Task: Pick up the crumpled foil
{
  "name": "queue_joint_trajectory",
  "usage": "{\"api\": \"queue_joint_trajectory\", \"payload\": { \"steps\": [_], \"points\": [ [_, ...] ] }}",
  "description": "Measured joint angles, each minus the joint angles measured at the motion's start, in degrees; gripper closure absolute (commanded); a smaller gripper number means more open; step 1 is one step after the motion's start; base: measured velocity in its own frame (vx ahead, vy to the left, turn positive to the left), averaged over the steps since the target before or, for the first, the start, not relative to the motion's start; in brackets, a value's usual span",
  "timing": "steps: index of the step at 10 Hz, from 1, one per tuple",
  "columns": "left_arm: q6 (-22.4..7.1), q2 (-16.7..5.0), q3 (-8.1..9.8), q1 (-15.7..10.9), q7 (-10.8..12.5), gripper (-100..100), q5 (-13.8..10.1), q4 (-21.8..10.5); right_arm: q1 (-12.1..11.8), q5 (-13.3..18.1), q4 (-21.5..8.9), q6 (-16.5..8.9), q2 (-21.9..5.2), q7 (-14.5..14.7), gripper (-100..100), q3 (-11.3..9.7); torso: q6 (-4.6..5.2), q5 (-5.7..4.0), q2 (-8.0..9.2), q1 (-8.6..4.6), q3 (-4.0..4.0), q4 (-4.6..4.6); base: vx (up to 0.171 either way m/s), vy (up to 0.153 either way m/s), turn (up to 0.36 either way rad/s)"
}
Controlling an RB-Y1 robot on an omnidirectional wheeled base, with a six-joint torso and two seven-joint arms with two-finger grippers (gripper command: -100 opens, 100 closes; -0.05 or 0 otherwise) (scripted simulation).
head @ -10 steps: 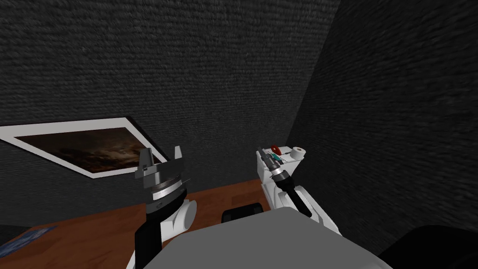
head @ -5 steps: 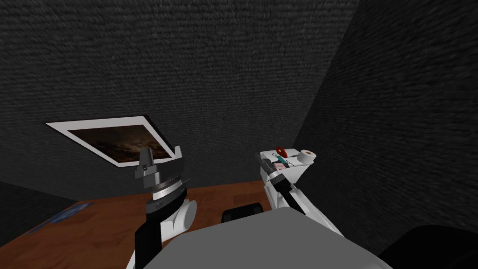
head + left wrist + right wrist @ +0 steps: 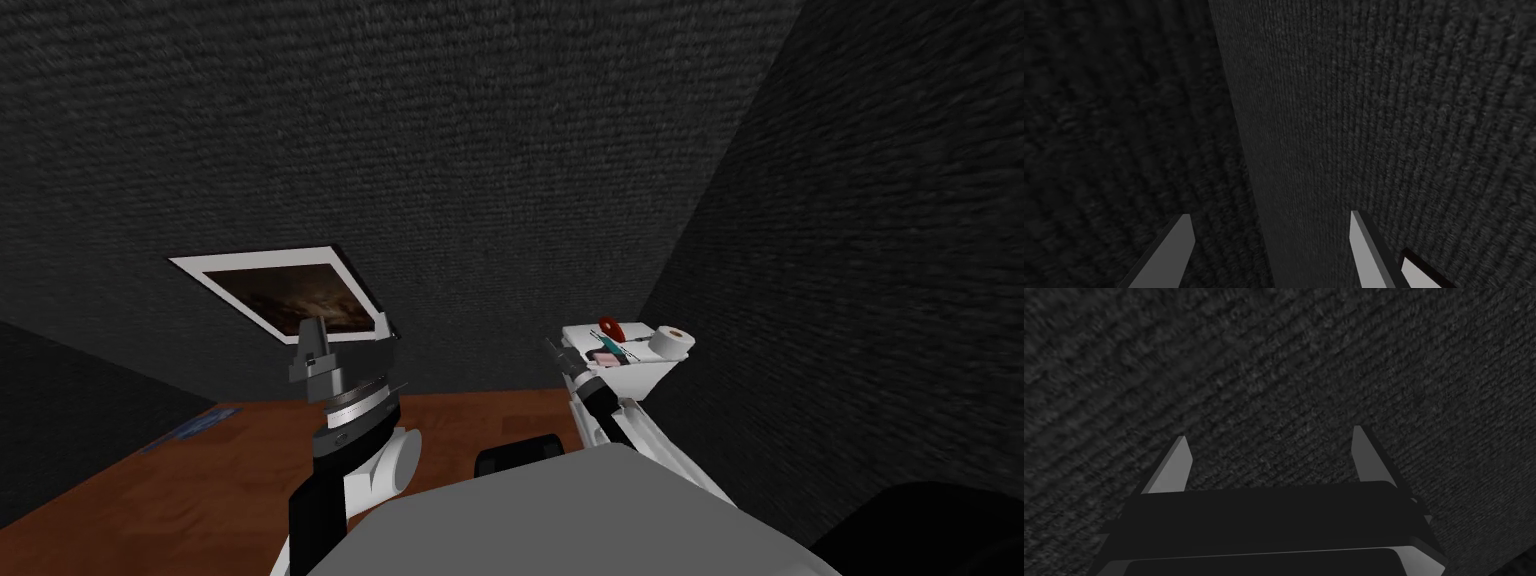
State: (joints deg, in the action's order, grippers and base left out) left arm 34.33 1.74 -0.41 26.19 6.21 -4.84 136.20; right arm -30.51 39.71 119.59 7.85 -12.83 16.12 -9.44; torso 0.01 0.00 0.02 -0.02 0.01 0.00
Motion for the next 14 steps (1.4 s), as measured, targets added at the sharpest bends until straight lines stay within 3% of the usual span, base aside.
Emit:
{"api": "queue_joint_trajectory", "payload": {
  "steps": [5, 10, 12, 14],
  "points": [
    [0.0, 0.0, 0.00, 0.0, 0.0, 0, 0.0, 0.0, -2.1, 8.0, -2.0, -4.9, -1.2, 2.1, -100, -1.6, 0.01, 0.01, 0.02, 0.00, 0.01, 0.01, -0.011, -0.014, 0.102],
    [0.0, 0.0, 0.00, 0.0, 0.0, 0, 0.0, 0.0, -1.8, 15.6, -5.9, -10.5, -2.2, 4.3, -100, -3.2, 0.01, 0.00, 0.01, -0.02, 0.01, 0.01, -0.014, -0.016, 0.097],
    [0.0, 0.0, 0.00, 0.0, 0.0, 0, 0.0, 0.0, -2.9, 19.5, -8.5, -11.0, -0.8, 5.8, -100, -2.5, 0.03, -0.01, 0.08, -0.05, 0.05, 0.02, -0.030, -0.025, 0.115],
    [0.0, 0.0, 0.00, 0.0, 0.0, 0, 0.0, 0.0, -3.2, 23.3, -10.0, -13.0, -1.1, 7.1, -100, -3.3, 0.03, -0.01, 0.08, -0.07, 0.05, 0.02, -0.028, -0.027, 0.108]
  ]
}}
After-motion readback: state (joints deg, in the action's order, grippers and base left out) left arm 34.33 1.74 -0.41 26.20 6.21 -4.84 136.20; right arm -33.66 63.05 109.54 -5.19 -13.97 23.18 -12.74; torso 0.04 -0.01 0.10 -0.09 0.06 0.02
